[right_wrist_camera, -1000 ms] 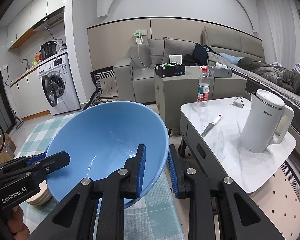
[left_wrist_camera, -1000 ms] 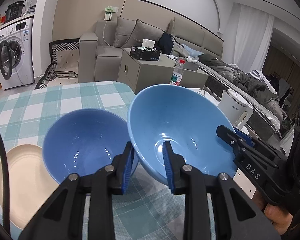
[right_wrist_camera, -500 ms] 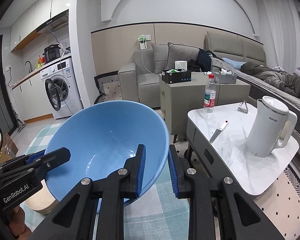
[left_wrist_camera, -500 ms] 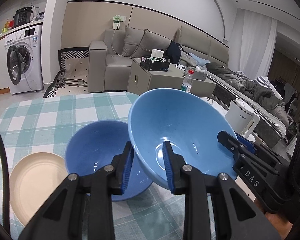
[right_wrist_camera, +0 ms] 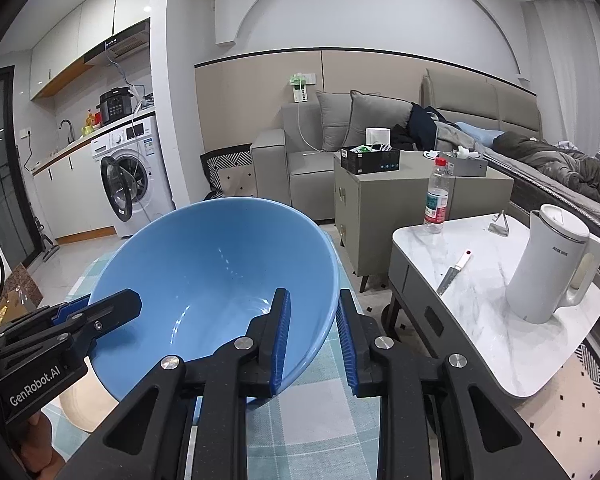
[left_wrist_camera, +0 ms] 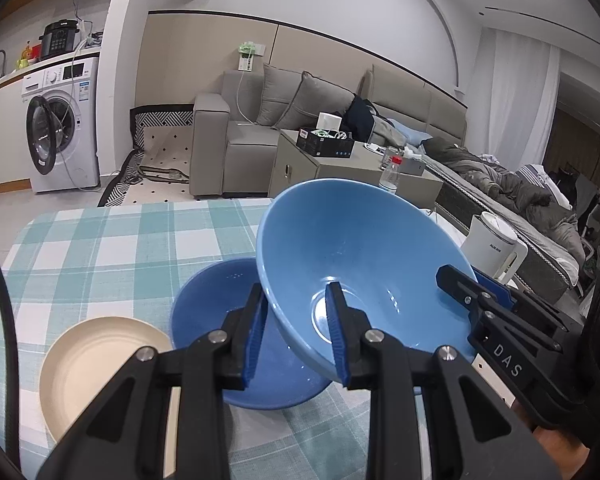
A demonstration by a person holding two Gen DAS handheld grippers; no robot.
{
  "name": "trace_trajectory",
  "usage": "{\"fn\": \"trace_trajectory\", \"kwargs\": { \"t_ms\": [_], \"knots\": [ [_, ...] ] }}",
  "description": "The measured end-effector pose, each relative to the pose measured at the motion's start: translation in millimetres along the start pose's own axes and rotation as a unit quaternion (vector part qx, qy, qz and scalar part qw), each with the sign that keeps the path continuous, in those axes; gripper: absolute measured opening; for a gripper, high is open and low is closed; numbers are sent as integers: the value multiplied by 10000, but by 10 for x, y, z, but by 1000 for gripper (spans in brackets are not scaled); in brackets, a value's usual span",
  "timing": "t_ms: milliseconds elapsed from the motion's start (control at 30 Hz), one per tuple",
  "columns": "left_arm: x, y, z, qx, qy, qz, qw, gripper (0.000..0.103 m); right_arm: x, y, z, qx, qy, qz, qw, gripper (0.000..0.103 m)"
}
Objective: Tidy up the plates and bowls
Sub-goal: 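Carry the light blue bowl over the dark blue bowl, then lower the light blue bowl into the dark blue bowl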
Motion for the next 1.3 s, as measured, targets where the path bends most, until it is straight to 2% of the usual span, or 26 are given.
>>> {"fn": "trace_trajectory", "kwargs": {
  "t_ms": [600,1300],
  "knots": [
    [348,56,32,-83,45,347,9994,27,387,-231,33,189,108,186,9996,24],
    [682,-207,-115,132,124,679,9975,27,678,-686,-175,572,343,139,9977,24]
  ]
}}
Point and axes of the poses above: each gripper's, at about its wrist camera, not at the fingertips, and y roughly against the way its jaws point, x to its left, z to its top, the point moved 7 cm from there along -y, roughly the way its jaws point, and after that the axes turned 4 degrees about -z, right-handed, at the moved point
